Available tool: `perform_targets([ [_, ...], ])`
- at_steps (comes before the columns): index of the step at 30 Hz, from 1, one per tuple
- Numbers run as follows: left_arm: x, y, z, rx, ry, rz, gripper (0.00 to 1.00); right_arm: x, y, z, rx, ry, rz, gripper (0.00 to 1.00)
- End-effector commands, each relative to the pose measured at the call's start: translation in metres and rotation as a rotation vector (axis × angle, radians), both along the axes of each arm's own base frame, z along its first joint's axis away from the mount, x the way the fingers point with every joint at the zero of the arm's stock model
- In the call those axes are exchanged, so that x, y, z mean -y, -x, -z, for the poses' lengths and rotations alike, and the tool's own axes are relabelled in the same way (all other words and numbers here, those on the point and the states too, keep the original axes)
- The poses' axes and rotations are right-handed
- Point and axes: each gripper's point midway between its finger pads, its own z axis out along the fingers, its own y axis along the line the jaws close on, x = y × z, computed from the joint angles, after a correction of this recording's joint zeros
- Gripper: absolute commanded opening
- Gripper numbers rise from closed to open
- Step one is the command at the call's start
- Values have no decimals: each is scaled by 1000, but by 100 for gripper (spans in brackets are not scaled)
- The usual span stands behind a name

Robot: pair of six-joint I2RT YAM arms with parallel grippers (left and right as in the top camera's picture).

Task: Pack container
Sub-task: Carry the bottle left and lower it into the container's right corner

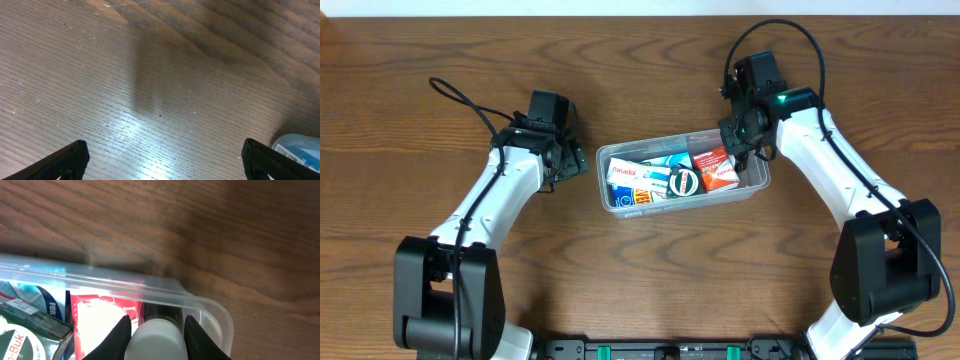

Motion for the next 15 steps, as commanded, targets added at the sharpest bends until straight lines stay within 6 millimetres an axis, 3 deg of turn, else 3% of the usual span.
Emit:
perform_targets([
  [1,-4,0,-1,5,-24,3,98,-3,1,-1,8,7,6,27],
  [8,-4,0,-1,5,-24,2,98,-4,-4,-11,38,-3,6,47],
  [12,-4,0,-1,4,-24,2,98,-7,-7,-48,115,-38,2,56],
  [15,-4,0,-1,5,-24,2,98,-10,-3,-91,206,-96,6,60],
])
